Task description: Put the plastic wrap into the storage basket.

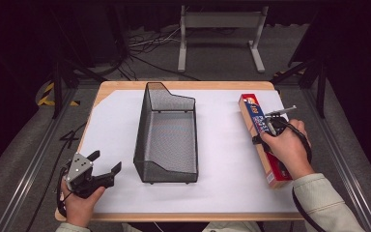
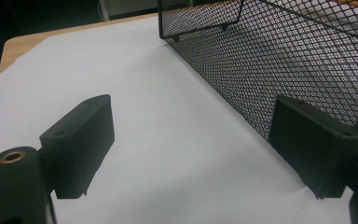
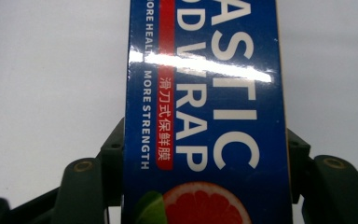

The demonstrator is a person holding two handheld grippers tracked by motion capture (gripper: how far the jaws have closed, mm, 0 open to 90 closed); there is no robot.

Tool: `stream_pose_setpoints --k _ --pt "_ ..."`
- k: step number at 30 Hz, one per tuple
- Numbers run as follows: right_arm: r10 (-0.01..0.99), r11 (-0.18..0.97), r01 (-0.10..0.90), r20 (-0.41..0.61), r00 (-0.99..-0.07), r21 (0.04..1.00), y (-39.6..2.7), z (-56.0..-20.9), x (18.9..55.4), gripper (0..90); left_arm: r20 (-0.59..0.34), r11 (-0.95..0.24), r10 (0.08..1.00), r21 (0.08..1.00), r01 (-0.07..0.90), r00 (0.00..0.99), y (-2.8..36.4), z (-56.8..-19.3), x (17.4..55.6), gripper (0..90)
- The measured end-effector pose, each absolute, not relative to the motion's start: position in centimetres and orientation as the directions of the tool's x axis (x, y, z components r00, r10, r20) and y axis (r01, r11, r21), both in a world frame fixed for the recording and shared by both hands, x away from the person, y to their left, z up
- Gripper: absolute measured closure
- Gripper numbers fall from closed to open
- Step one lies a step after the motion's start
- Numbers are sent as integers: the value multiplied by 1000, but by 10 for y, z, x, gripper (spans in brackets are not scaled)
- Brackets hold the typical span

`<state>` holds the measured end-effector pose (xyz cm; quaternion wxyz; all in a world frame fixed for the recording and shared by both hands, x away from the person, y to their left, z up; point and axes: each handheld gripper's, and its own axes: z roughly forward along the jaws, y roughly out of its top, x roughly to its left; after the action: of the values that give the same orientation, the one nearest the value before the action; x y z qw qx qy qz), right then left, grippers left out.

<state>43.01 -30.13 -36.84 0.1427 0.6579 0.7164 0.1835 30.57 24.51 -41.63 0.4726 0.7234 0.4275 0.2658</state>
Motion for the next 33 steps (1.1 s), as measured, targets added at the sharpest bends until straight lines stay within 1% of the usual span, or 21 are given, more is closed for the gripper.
stream_pose_setpoints --k 9,20,30,33 --pt "993 75 870 39 -108 487 -302 -345 424 397 -20 -188 870 910 369 492 245 -416 305 151" --pt "989 90 857 53 -135 507 -299 -322 418 397 -12 -193 870 912 363 493 245 -416 305 151" --pt "977 131 846 76 -197 517 -272 -313 414 396 -14 -190 870 913 362 492 245 -415 304 150" --pt "968 155 841 88 -233 519 -260 -310 412 396 -11 -196 869 910 366 494 245 -416 304 150"
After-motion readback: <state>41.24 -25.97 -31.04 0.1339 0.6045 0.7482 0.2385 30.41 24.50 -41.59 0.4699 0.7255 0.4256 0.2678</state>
